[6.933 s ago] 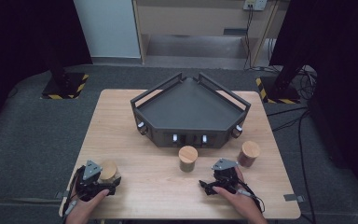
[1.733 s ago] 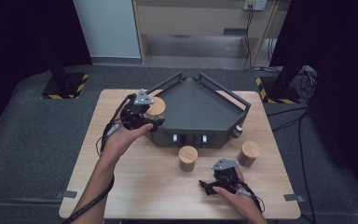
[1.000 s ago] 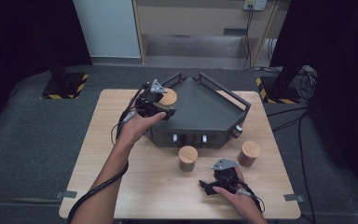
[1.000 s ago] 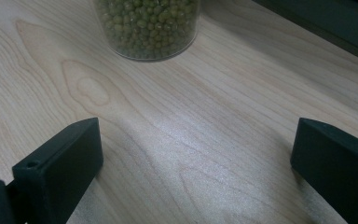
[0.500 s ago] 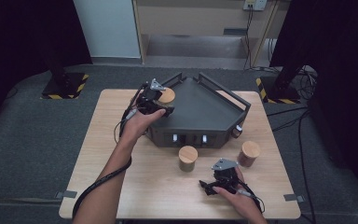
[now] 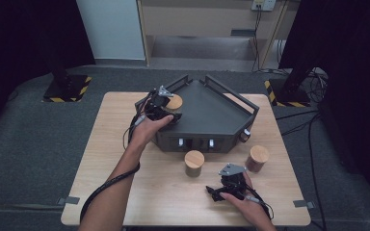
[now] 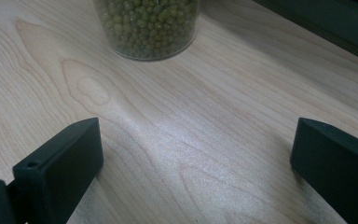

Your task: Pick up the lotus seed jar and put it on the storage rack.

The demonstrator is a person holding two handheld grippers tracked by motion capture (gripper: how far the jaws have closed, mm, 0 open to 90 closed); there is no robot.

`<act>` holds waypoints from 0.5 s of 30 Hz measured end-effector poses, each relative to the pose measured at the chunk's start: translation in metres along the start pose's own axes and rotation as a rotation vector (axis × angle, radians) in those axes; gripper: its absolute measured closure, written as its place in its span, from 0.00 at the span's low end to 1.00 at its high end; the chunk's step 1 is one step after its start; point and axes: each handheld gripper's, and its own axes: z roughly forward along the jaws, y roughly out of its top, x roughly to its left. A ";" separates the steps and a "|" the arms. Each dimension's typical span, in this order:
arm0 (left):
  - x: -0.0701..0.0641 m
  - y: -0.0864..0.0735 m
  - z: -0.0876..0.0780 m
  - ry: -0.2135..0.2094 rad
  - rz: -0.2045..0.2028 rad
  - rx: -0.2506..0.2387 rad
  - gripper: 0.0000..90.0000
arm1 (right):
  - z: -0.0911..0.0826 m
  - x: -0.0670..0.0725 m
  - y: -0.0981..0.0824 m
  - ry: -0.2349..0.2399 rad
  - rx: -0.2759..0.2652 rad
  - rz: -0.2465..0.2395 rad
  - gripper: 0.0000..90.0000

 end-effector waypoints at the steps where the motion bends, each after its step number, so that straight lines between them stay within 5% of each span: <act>1: 0.001 -0.001 0.001 -0.007 -0.010 -0.004 0.27 | 0.000 0.000 0.000 0.000 0.000 0.000 0.03; 15: 0.006 -0.007 0.006 -0.018 -0.032 -0.002 0.27 | -0.001 0.000 -0.001 0.001 0.000 0.001 0.03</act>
